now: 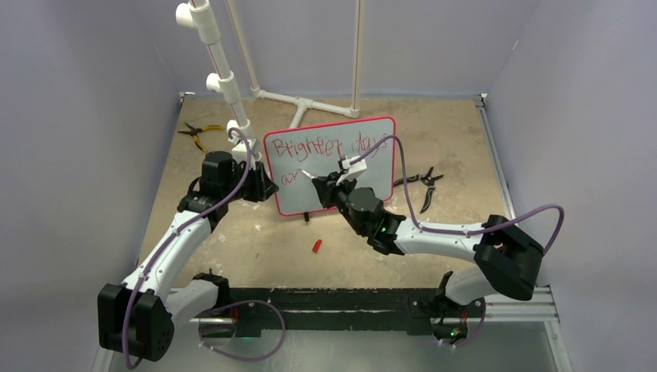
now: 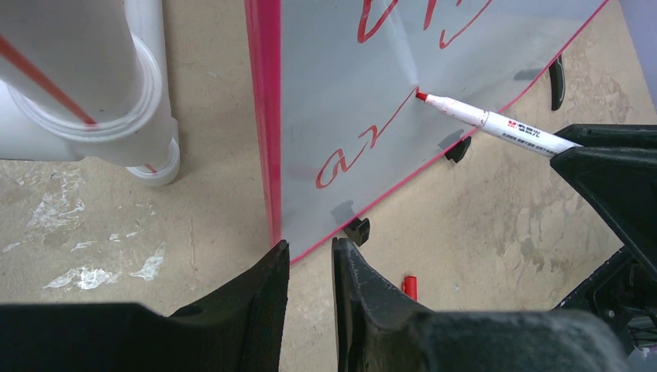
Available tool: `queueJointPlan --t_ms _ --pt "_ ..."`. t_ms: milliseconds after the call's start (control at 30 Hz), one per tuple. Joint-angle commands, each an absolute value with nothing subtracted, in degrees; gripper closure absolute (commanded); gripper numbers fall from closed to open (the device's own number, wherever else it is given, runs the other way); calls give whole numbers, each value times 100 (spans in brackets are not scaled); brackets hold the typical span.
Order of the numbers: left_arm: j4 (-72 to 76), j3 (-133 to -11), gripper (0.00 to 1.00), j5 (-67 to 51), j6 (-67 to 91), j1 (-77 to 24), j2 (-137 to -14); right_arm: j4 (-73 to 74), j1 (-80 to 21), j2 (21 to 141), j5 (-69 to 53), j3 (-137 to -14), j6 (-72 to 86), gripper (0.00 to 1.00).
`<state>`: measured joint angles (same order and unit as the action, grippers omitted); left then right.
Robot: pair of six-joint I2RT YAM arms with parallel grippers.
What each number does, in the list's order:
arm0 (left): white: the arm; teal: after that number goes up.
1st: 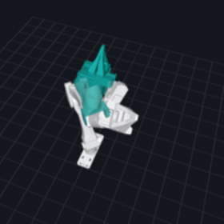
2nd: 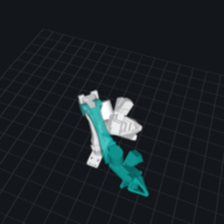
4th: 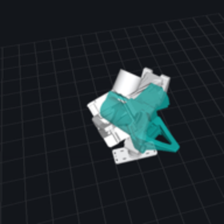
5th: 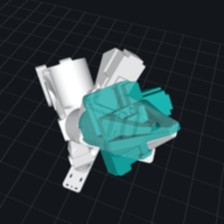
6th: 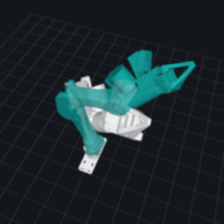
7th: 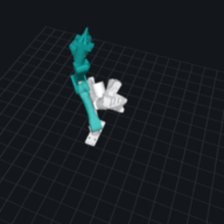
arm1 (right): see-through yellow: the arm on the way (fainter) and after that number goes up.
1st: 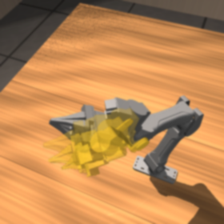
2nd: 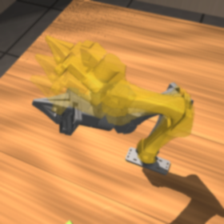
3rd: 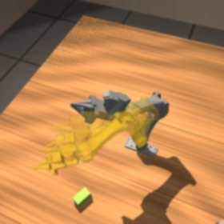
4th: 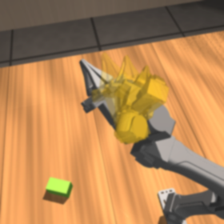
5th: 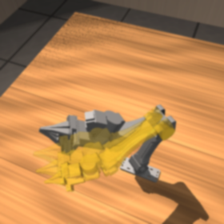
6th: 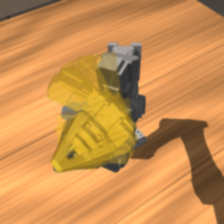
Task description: Write a sentence on the whiteboard
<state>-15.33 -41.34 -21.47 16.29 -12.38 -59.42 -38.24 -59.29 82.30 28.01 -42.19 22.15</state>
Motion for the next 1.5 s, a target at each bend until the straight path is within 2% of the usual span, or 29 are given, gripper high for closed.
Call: queueJointPlan --t_ms 0,667,1200,1467 --pt "-1362 -4069 74 -2175 1601 -1200 -5844 -4270 -5915 7904 2858 -3946 2151 100" --pt "-1364 -4069 74 -2163 1609 -1195 -5847 -4107 -5915 8279 2678 -4154 2096 100" --pt "-1345 -4070 74 -2189 1608 -1202 -5862 -3610 -5900 7929 3300 -3892 2209 100" --pt "-1340 -4069 74 -2198 1608 -1196 -5862 -3882 -5878 7888 3046 -4054 2005 100"
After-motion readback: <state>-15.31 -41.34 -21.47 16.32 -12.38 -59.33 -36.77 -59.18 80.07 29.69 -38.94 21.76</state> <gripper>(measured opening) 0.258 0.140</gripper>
